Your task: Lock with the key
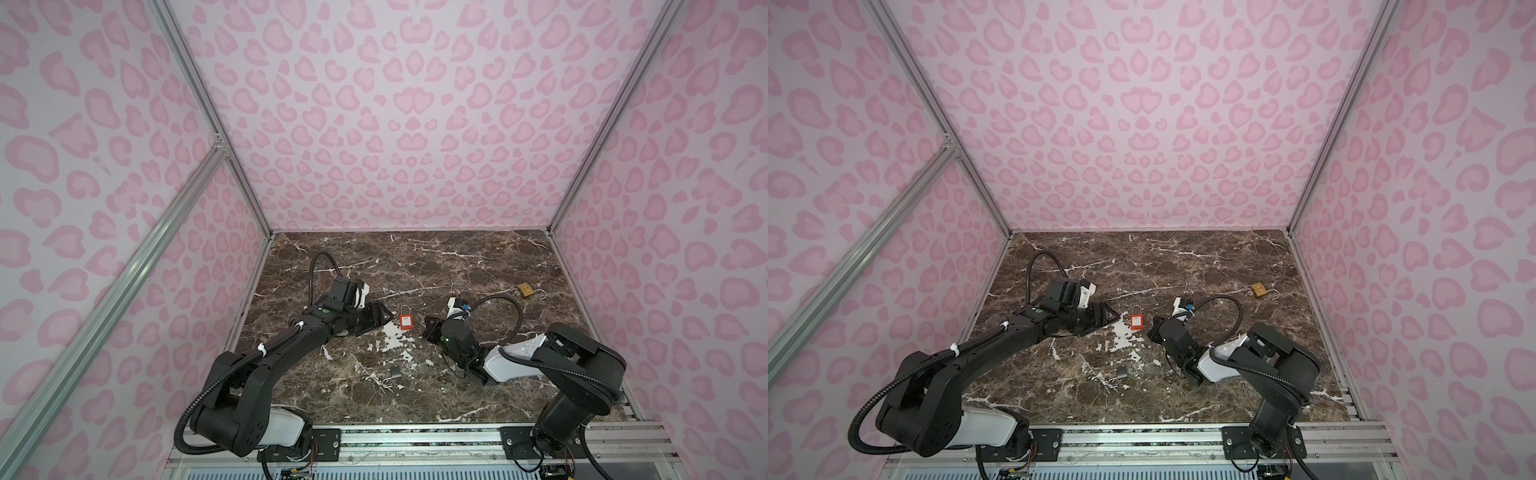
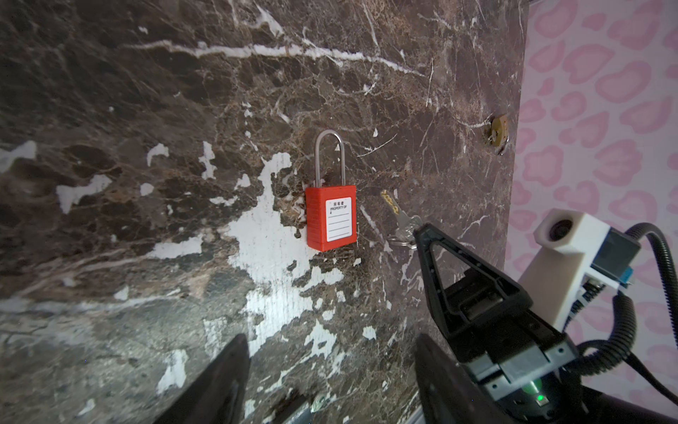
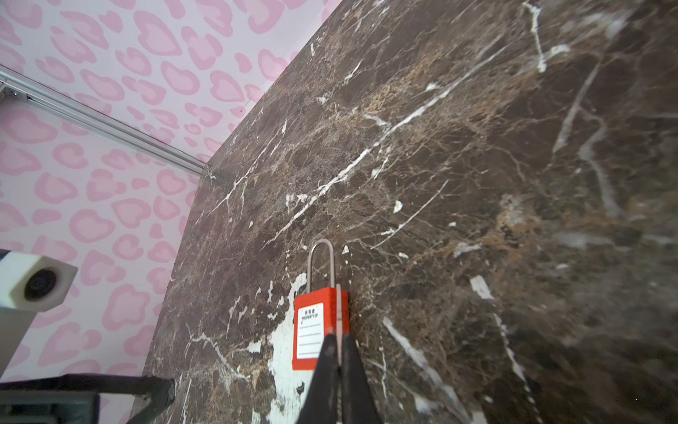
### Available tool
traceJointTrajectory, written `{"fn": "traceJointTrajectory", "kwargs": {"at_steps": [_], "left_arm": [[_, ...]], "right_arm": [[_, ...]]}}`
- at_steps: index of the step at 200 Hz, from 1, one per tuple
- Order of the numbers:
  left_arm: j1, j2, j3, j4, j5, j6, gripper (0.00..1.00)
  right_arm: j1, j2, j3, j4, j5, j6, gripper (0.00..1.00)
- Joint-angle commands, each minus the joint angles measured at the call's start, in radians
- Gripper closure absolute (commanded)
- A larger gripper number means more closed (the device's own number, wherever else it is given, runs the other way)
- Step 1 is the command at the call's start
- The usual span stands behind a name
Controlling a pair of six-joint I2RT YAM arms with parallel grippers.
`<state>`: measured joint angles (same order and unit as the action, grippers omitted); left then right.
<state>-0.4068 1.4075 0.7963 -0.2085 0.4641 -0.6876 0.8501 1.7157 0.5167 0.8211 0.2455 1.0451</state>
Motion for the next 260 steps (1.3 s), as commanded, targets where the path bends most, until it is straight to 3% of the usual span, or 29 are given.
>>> {"fn": "traceJointTrajectory", "kwargs": {"at_steps": [1, 164, 217, 260], "left_arm": [[0.0, -0.005, -0.005, 0.025, 0.014, -0.012, 0.27], [0.0, -0.026, -0.001, 0.036, 0.034, -0.033, 0.27], [0.001, -0.054, 0.014, 0.035, 0.047, -0.044, 0.27], [0.0, -0.072, 0.021, 0.044, 0.061, -0.064, 0.27]], "right_arm": [[0.0, 0.035, 0.007, 0.078, 0.015, 0.007, 1.0], [-0.008, 0.1, 0.032, 0.029, -0.009, 0.101, 1.0], [-0.02, 0.113, 0.018, 0.041, -0.044, 0.137, 0.77], [-0.021, 0.108, 0.0, 0.06, -0.04, 0.141, 0.53]]}}
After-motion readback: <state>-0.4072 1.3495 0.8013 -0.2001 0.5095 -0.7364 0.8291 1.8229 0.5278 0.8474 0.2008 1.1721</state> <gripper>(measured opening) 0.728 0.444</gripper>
